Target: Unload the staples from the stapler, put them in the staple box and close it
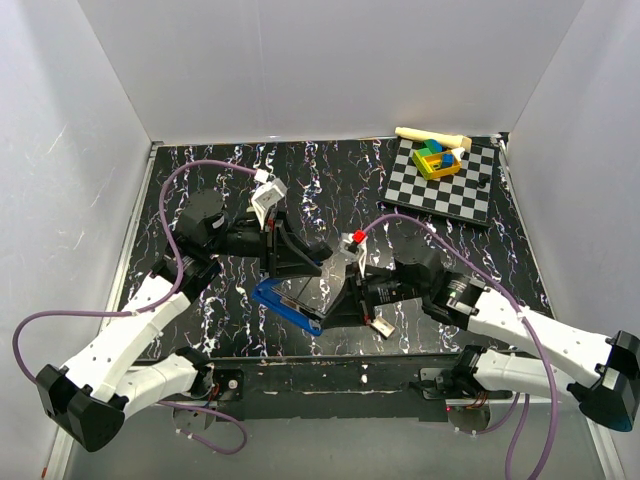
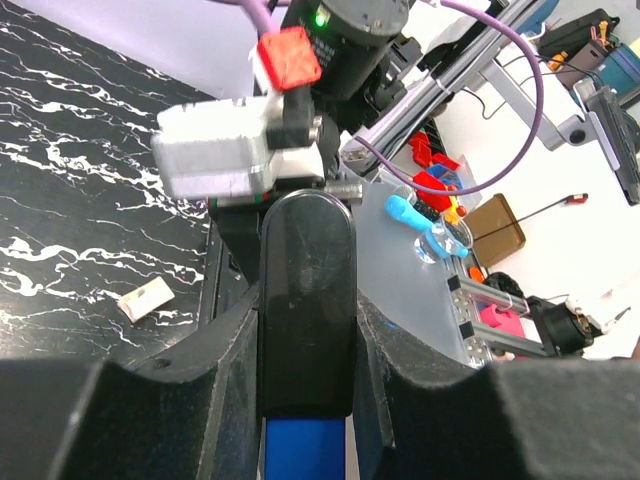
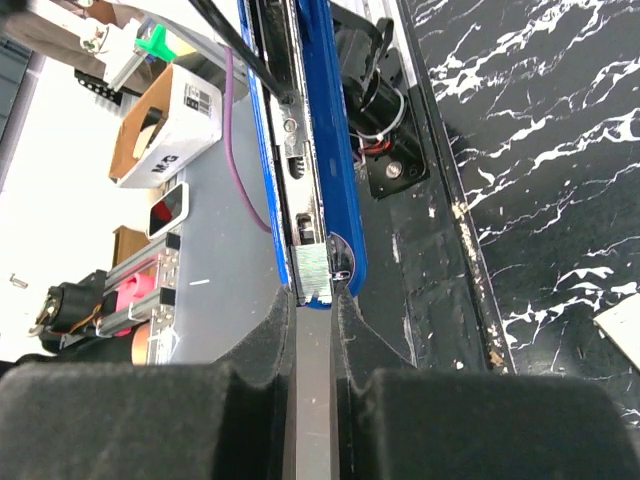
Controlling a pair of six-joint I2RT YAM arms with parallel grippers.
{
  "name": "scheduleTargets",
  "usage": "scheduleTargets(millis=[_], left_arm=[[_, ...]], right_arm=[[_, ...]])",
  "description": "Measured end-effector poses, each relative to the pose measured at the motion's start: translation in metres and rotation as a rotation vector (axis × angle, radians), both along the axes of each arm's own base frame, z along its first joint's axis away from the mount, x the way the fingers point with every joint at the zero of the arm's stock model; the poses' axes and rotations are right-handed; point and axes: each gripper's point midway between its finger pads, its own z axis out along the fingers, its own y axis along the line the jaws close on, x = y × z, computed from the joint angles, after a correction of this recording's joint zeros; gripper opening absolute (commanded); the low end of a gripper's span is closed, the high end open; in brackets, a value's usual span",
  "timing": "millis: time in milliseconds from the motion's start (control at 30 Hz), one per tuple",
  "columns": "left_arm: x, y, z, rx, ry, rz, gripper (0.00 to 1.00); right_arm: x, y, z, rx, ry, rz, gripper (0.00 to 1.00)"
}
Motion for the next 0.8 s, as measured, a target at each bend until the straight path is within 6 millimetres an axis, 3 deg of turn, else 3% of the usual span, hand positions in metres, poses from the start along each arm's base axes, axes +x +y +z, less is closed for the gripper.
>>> scheduleTargets(millis=[100,433,800], left_arm=[[0.003,-0.001,0.002,-0.007,-0.008,0.013,0.0],[0.009,-0.003,0.009,-0.029,-0.066,0.035,0.0],[0.025,-0.002,0.007,-0.017,-0.101,0.138,0.0]], right_arm=[[-0.004,0.002,-0.008,-0.026,0.022,0.012,0.01],[0.002,0.0,-0.008,-0.097,0.04,-0.041,0.01],[0.017,-0.009,0.009,-0.173,-0.02,-0.139,0.01]])
